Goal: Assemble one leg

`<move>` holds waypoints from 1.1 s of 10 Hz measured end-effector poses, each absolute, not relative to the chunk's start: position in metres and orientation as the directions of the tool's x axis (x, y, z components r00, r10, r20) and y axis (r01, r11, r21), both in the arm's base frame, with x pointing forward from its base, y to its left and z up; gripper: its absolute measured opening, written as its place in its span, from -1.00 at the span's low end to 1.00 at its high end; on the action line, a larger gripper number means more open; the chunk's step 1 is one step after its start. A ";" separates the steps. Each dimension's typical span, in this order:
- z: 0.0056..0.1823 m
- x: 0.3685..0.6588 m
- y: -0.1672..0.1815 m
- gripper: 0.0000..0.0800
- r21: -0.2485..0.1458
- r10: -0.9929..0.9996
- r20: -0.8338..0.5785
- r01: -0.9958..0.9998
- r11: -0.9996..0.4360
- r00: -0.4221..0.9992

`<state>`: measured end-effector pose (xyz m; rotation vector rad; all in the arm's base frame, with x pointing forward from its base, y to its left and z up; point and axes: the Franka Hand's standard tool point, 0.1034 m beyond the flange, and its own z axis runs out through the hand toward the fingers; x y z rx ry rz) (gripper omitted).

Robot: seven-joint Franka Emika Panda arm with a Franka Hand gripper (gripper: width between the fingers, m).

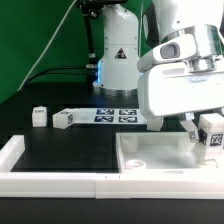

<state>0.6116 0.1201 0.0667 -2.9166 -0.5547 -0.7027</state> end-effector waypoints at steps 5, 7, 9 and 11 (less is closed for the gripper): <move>0.061 0.611 0.120 -0.28 -0.002 0.324 0.461 0.366 -0.931 0.826; 0.061 0.610 0.120 0.00 -0.002 0.324 0.460 0.366 -0.931 0.827; 0.061 0.610 0.120 0.34 -0.002 0.324 0.460 0.366 -0.931 0.827; 0.061 0.610 0.120 0.61 -0.002 0.324 0.460 0.366 -0.931 0.827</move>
Offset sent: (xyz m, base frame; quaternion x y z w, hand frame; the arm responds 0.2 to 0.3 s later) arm -0.0026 -0.0017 -0.0082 -0.0080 -0.0138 -0.0274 0.9995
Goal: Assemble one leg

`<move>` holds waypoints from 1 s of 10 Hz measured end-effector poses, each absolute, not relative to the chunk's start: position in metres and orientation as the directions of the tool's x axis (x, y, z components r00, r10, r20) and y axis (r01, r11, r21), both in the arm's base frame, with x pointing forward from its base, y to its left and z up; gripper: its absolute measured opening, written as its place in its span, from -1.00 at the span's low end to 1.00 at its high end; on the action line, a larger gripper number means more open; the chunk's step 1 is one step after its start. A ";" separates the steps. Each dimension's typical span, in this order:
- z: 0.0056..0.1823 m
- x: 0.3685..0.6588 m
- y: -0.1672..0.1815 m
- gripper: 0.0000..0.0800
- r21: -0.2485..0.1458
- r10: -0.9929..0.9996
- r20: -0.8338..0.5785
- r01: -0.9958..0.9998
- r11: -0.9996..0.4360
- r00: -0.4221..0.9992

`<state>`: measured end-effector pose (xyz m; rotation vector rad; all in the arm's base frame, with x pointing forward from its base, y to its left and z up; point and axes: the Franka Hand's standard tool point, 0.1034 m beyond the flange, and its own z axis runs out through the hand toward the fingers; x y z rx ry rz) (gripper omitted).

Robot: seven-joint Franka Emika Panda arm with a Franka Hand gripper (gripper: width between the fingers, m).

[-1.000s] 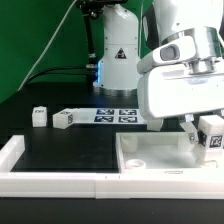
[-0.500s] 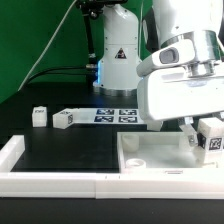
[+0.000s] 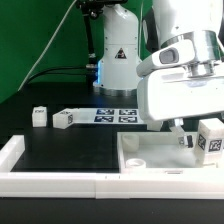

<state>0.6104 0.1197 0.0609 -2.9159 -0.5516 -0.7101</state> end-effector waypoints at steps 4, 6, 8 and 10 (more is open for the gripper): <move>0.078 0.614 0.119 0.62 -0.003 0.331 0.448 0.372 -0.928 0.831; 0.084 0.619 0.119 0.62 -0.008 0.333 0.435 0.374 -0.927 0.837; 0.081 0.616 0.122 0.62 -0.020 0.340 0.408 0.381 -0.924 0.847; 0.076 0.607 0.129 0.62 -0.069 0.335 0.297 0.370 -0.926 0.894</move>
Offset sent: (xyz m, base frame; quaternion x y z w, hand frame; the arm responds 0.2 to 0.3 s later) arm 0.0020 -0.0073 0.0290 -0.0046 -0.0382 -0.0027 0.9993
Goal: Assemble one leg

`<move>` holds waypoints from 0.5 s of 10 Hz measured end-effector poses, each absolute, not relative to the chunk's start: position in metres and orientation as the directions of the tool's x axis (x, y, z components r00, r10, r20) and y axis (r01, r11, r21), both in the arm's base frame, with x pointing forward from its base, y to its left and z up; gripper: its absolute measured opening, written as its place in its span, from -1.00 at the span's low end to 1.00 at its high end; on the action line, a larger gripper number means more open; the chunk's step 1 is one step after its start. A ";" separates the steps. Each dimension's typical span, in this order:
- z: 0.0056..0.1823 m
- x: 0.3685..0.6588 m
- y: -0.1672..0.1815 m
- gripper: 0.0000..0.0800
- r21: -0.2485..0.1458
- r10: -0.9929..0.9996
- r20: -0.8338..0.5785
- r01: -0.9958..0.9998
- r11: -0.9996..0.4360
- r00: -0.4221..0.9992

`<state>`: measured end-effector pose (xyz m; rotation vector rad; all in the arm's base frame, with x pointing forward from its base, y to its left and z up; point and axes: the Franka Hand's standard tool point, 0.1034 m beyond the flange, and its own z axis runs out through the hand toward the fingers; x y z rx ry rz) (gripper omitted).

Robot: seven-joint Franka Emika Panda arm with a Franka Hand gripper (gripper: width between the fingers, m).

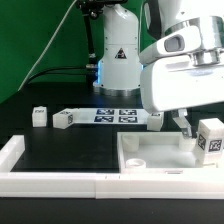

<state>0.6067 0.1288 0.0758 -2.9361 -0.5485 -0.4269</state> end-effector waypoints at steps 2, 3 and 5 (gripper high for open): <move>0.083 0.611 0.126 0.62 -0.106 0.271 0.105 0.282 -0.954 0.957; 0.082 0.601 0.124 0.62 -0.109 0.271 -0.010 0.269 -0.957 0.962; 0.087 0.603 0.119 0.62 -0.128 0.296 -0.185 0.276 -0.953 0.937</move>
Offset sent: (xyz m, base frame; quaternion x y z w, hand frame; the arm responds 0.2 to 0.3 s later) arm 0.0077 -0.0220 0.0042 -0.0440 -0.2583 0.0061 0.9651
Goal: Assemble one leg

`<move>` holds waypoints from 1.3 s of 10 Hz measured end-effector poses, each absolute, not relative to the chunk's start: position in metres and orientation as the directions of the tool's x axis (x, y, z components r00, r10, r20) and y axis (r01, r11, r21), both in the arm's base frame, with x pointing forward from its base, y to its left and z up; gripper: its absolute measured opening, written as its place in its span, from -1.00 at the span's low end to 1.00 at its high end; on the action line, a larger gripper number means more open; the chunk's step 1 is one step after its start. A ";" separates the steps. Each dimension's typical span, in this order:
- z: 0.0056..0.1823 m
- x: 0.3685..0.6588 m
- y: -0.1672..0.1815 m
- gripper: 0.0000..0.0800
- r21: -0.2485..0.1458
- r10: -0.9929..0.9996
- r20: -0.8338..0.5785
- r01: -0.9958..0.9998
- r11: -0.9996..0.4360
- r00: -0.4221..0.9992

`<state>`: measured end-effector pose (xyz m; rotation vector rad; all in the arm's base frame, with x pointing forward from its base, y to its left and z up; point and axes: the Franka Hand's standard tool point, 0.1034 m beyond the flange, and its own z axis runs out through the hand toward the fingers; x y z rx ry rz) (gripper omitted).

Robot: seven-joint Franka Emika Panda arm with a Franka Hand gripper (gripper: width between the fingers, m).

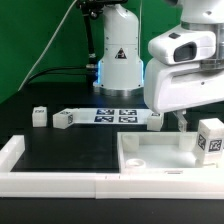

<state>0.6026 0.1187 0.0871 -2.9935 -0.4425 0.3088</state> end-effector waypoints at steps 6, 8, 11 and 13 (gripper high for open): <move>0.085 0.608 0.118 0.62 -0.130 0.300 -0.179 0.279 -0.951 0.937; 0.085 0.609 0.117 0.62 -0.129 0.295 -0.180 0.274 -0.953 0.939; 0.093 0.627 0.116 0.62 -0.125 0.280 -0.161 0.262 -0.957 0.946; 0.091 0.630 0.115 0.62 -0.126 0.290 -0.156 0.272 -0.954 0.944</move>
Offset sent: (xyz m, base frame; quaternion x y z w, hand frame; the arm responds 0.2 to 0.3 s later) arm 0.0000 0.0000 0.0000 0.0000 0.0000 0.0000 1.0000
